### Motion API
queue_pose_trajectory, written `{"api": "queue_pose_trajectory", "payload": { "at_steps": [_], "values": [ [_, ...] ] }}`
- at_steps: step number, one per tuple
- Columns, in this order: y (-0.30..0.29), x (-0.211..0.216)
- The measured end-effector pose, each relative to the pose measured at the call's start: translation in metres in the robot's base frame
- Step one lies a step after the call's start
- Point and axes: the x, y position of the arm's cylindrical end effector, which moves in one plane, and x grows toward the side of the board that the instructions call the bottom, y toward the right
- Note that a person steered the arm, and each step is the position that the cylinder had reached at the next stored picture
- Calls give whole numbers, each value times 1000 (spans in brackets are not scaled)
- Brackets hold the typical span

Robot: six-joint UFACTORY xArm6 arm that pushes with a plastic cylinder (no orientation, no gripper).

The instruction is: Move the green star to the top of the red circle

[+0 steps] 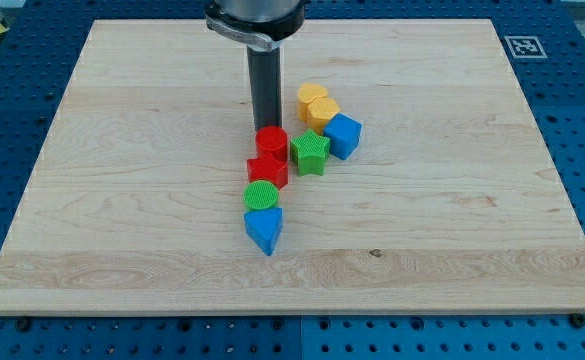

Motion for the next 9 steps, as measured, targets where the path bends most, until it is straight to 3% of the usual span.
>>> {"api": "queue_pose_trajectory", "payload": {
  "at_steps": [1, 3, 4, 5, 7, 9],
  "values": [
    [0, -13],
    [1, -87],
    [32, -120],
    [100, -100],
    [190, 7],
    [150, 100]
  ]
}}
